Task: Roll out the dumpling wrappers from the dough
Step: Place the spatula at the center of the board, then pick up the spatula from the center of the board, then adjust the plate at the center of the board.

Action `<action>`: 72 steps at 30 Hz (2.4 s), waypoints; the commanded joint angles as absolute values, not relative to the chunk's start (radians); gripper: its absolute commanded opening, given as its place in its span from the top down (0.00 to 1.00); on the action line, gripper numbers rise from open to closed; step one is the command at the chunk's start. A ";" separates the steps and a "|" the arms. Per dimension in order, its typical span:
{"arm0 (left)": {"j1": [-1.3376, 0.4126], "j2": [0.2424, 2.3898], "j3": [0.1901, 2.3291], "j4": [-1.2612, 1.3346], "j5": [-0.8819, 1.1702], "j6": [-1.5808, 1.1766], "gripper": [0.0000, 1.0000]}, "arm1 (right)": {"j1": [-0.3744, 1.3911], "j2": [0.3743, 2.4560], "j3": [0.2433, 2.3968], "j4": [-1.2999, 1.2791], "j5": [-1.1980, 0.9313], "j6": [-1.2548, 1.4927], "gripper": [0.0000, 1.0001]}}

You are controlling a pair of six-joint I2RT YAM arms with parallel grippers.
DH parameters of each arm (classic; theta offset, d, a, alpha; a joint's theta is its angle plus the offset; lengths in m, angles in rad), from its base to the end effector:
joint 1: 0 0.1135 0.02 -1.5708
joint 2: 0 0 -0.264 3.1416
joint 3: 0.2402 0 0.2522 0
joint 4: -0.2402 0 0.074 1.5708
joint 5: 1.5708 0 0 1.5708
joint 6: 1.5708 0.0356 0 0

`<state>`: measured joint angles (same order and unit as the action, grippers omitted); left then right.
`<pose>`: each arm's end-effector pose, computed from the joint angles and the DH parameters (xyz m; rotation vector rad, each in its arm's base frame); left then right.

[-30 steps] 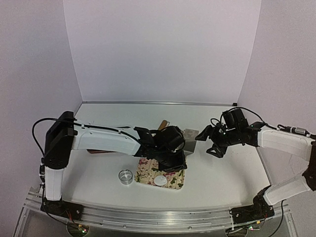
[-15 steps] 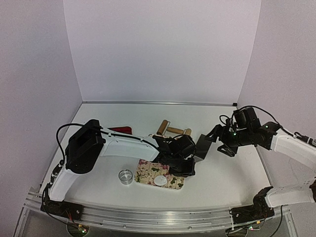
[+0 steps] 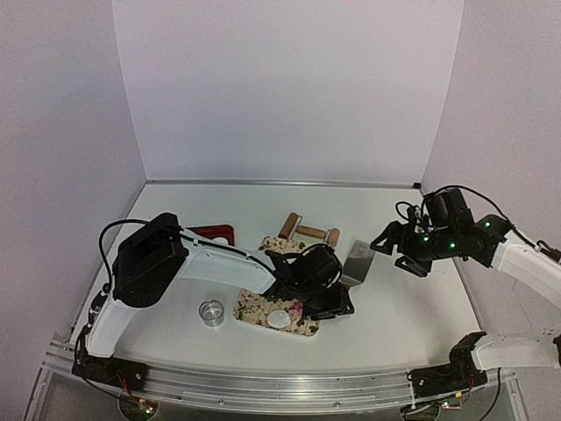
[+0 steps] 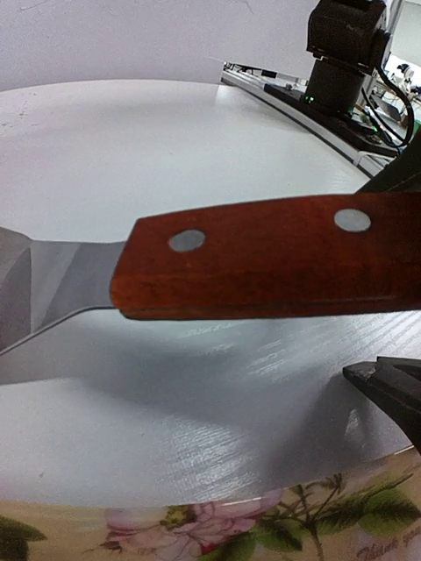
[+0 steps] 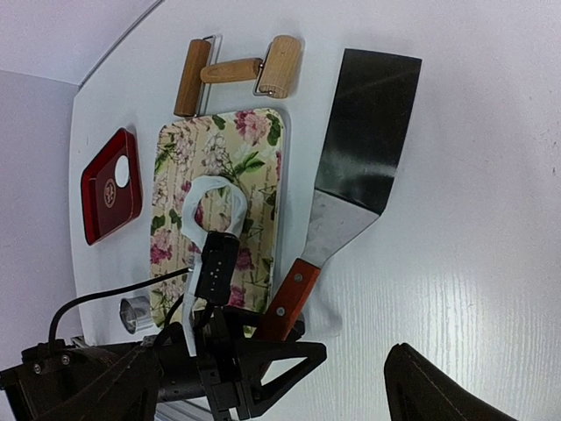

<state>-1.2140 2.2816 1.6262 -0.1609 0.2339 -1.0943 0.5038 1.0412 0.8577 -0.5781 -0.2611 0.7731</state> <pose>0.1660 -0.4690 0.1327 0.2991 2.8010 -1.1533 0.1855 0.1127 0.2808 0.1957 2.4880 0.8986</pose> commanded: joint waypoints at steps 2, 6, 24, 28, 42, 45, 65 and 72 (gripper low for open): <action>-1.214 2.183 1.543 -0.076 0.231 -1.191 0.40 | 0.496 1.032 0.914 -0.605 -0.249 0.721 0.14; -1.212 2.150 1.534 -0.096 0.197 -1.239 0.40 | 0.496 1.025 0.928 -0.612 -0.256 0.712 0.14; -1.209 2.018 1.473 -0.087 0.014 -1.419 0.34 | 0.496 1.012 0.935 -0.624 -0.274 0.719 0.14; -1.203 2.017 1.487 -0.134 -0.031 -1.445 0.42 | 0.497 1.011 0.938 -0.624 -0.274 0.719 0.15; -1.182 2.047 1.525 -0.164 -0.030 -1.476 0.85 | 0.496 1.015 0.948 -0.626 -0.271 0.706 0.15; -1.175 2.045 1.518 -0.166 -0.031 -1.479 0.91 | 0.495 1.017 0.951 -0.626 -0.269 0.703 0.15; -1.144 1.711 1.384 -0.181 -0.020 -1.207 1.00 | 0.496 1.072 1.032 -0.692 -0.191 0.630 0.16; -1.110 1.496 1.300 -0.291 -0.040 -1.182 1.00 | 0.498 1.120 0.944 -0.676 -0.245 0.665 0.24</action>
<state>-1.1387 1.6299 1.3104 -0.2359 -0.0036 -1.2261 0.4995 1.0894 0.9907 -0.6770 -0.2270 0.6535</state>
